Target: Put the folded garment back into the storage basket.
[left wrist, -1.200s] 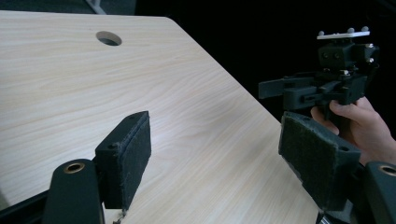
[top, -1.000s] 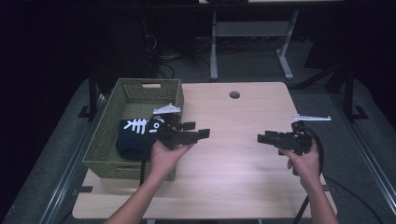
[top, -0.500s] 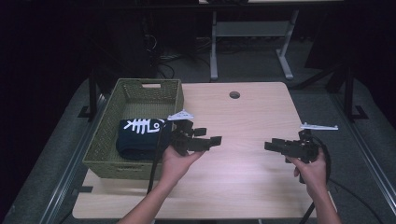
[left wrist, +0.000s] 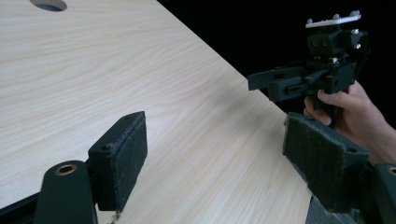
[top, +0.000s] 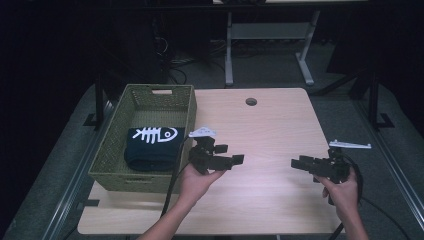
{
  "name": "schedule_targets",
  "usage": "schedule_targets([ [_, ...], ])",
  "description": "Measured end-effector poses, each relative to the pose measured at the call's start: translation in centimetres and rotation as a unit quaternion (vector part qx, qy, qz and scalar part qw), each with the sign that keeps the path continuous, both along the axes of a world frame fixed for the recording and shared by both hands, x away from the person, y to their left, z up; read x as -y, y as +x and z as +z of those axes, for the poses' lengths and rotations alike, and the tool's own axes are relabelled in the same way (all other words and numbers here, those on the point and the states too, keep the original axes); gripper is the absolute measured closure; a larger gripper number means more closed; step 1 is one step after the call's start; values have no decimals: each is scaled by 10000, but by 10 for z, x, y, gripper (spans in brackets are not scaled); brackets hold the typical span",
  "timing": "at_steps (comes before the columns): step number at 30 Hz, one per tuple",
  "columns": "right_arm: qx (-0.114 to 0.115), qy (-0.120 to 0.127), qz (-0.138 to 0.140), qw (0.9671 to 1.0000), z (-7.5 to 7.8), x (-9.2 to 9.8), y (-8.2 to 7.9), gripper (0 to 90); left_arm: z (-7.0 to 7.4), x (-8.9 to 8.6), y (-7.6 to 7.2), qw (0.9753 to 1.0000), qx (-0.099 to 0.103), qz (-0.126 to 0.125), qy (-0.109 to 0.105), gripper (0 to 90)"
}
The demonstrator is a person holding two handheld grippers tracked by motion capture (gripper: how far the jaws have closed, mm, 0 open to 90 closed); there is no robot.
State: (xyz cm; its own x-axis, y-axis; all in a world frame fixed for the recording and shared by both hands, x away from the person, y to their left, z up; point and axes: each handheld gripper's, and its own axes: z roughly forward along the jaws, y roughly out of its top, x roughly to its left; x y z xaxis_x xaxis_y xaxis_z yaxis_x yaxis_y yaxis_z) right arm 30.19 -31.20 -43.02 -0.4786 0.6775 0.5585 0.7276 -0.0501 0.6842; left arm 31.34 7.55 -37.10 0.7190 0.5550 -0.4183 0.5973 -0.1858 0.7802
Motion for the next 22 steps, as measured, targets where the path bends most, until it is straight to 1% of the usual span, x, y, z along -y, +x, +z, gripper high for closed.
schedule_targets([
  [3, -16, -10, 0, 10000, -2, 1, -4, 333, -5, 3, -4, 10000, 2, -54, 24, 219],
  [5, 49, -26, -3, 10000, -4, 1, -7, 332, -9, 5, -8, 10000, 1, -87, 43, 219],
  [7, 27, -47, -12, 10000, -6, 1, -10, 331, -12, 6, -11, 9999, 5, -121, 82, 220],
  [11, 88, -111, -25, 9999, -9, 1, -19, 328, -18, 6, -17, 9998, 73, -158, 136, 220],
  [14, 151, -158, -51, 9997, -11, 1, -26, 322, -22, 5, -21, 9997, 33, -213, 94, 220],
  [16, 160, -195, -82, 9996, -12, 1, -32, 316, -24, 5, -24, 9996, 50, -243, 113, 220],
  [19, 293, -214, -167, 9992, -13, 0, -44, 312, -30, 4, -29, 9996, 18, -272, 42, 220],
  [22, 527, -58, -256, 9983, -17, -3, -61, 306, -35, 4, -38, 9995, 75, -311, 43, 220],
])
